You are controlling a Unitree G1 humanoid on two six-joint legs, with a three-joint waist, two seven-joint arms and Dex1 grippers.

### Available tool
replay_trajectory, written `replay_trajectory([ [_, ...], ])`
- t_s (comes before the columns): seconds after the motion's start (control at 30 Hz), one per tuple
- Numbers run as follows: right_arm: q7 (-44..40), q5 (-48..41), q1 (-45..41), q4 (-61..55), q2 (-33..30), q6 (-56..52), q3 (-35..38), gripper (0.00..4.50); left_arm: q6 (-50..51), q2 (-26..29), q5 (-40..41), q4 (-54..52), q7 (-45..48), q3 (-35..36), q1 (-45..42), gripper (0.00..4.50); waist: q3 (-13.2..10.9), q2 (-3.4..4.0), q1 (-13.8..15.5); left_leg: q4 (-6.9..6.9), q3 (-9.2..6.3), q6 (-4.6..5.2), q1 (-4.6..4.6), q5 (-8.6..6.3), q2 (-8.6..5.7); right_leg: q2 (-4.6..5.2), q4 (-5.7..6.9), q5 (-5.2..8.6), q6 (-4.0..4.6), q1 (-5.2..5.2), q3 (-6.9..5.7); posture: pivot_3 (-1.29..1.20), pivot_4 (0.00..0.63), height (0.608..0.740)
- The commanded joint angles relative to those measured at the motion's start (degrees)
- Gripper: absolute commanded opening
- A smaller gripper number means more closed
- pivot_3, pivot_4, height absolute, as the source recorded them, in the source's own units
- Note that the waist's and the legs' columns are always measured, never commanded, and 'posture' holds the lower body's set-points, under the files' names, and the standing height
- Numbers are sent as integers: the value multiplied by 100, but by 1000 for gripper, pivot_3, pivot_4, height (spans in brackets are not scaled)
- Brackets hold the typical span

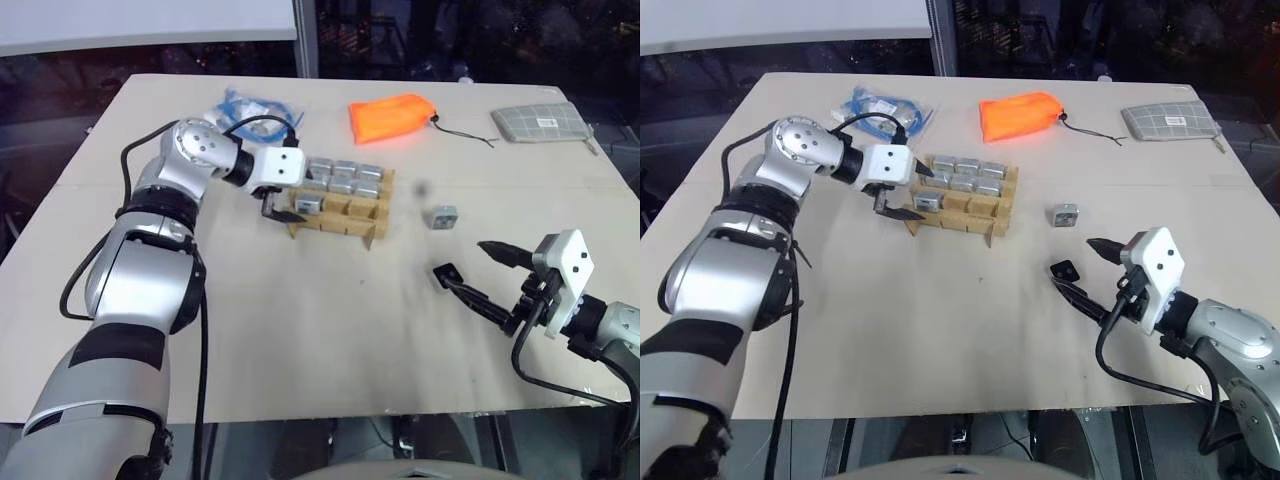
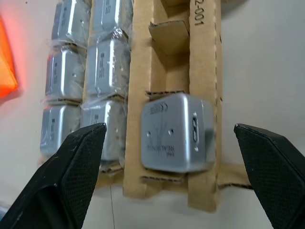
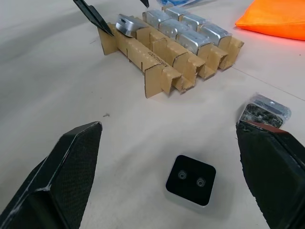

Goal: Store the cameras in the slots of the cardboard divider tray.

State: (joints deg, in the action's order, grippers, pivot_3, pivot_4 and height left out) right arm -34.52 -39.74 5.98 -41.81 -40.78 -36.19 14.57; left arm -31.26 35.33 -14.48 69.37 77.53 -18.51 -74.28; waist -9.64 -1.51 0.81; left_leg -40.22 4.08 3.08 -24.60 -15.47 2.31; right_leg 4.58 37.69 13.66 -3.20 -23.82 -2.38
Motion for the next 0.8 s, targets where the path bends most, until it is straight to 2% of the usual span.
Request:
replay_trajectory([
  [0.03,-1,-73,-95,-96,-51,50,166,4500,-189,60,-41,-41,-233,110,-159,4455,0,0,0,0,-1,0,0,0,0,0,0,0,0,0,-1,0,150,740],
  [0.8,-52,-98,-167,-62,-111,31,114,4500,-371,-9,-222,-70,-677,68,70,4455,0,0,0,-5,-1,-1,2,0,0,0,8,0,0,1,-2,0,150,740],
])
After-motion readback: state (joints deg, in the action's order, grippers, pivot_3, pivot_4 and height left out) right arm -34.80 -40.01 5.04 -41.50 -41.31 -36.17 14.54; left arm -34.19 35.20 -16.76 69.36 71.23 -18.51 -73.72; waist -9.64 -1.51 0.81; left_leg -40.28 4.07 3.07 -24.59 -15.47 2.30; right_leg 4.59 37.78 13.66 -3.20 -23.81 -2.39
